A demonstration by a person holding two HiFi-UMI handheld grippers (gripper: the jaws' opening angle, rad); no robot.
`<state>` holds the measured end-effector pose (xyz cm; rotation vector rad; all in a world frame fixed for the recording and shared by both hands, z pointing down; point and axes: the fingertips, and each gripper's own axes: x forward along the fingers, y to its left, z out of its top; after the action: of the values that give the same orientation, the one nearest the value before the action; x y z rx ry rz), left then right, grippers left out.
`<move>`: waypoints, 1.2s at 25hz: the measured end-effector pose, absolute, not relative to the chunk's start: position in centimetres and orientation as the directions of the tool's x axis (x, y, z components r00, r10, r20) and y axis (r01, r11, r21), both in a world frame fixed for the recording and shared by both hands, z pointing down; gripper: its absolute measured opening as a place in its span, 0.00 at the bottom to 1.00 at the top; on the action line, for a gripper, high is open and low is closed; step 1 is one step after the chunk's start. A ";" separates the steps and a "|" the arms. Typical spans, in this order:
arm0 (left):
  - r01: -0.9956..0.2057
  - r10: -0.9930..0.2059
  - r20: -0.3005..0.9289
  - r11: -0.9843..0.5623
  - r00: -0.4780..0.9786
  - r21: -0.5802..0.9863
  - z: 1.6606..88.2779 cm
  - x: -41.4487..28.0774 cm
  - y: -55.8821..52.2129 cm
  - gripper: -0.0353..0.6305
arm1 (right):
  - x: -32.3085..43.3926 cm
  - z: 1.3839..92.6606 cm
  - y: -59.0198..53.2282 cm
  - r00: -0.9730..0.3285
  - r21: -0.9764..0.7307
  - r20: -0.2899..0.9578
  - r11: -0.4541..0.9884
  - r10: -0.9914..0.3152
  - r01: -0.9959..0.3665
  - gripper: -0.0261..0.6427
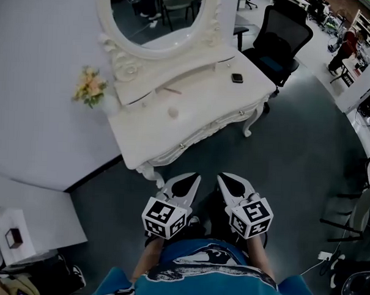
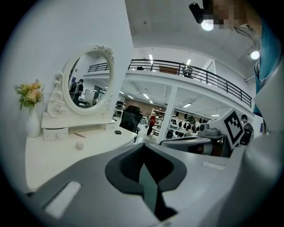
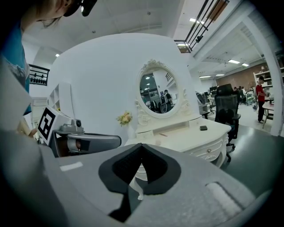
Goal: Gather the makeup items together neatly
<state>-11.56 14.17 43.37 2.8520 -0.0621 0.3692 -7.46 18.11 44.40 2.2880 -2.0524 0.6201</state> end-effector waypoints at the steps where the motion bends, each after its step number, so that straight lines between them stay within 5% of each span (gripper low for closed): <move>1: -0.091 -0.024 0.259 -0.963 0.966 0.252 43.4 -10.8 13.4 0.08 | -6.7 44.5 17.4 0.051 -0.253 0.292 -0.129 -0.955 -0.959 0.05; 20: -0.283 -0.215 0.288 -0.933 0.933 0.221 42.4 8.1 4.1 0.08 | 16.1 45.0 6.9 -0.064 -0.173 0.323 0.008 -0.944 -0.985 0.05; 30: -0.409 -0.319 0.350 -0.886 0.881 0.221 43.4 9.2 2.3 0.08 | 17.4 47.5 3.2 -0.205 -0.260 0.347 0.116 -0.915 -0.959 0.05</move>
<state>9.20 2.28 43.43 2.7615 -0.5465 0.4423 17.45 3.21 47.50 1.9135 -2.2695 0.6593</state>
